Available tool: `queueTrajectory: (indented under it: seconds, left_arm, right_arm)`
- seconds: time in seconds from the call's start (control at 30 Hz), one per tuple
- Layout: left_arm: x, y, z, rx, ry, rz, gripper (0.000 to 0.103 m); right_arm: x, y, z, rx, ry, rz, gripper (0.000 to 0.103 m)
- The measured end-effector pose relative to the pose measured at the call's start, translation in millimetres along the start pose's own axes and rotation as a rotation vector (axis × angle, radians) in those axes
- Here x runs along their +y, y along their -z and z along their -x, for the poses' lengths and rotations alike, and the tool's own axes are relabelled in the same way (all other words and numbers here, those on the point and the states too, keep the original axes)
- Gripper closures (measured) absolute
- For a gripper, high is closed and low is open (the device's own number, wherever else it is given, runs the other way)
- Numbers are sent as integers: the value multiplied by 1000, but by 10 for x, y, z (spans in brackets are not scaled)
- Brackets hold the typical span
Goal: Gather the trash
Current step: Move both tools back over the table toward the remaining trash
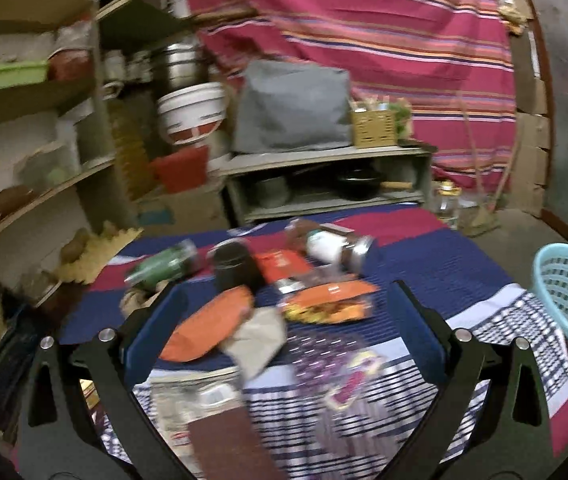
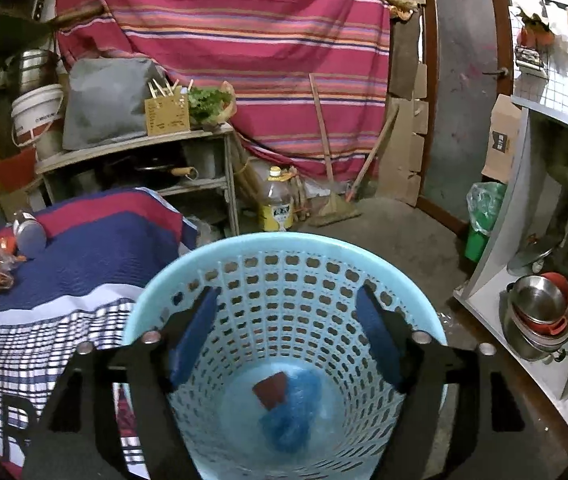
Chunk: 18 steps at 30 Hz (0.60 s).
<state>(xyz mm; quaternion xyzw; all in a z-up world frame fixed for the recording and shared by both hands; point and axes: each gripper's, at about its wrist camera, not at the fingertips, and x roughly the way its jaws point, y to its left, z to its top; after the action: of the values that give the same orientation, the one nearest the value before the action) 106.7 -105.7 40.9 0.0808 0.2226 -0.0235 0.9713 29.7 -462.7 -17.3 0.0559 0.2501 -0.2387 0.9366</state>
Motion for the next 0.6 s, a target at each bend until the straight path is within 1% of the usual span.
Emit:
queueTrajectory:
  seconds: [0.13, 0.23, 0.37, 0.6]
  left_arm:
    - [303, 58, -15, 25, -29, 49, 6]
    - [505, 133, -42, 35, -73, 71, 6]
    - [685, 204, -99, 79, -67, 104, 6]
    - [991, 277, -23, 82, -93, 126, 6]
  right_arm:
    - [206, -17, 101, -2, -34, 13, 24]
    - [407, -13, 234, -12, -74, 18, 22]
    - [759, 13, 395, -18, -126, 57, 22]
    - [1334, 105, 591, -13, -219, 128, 22]
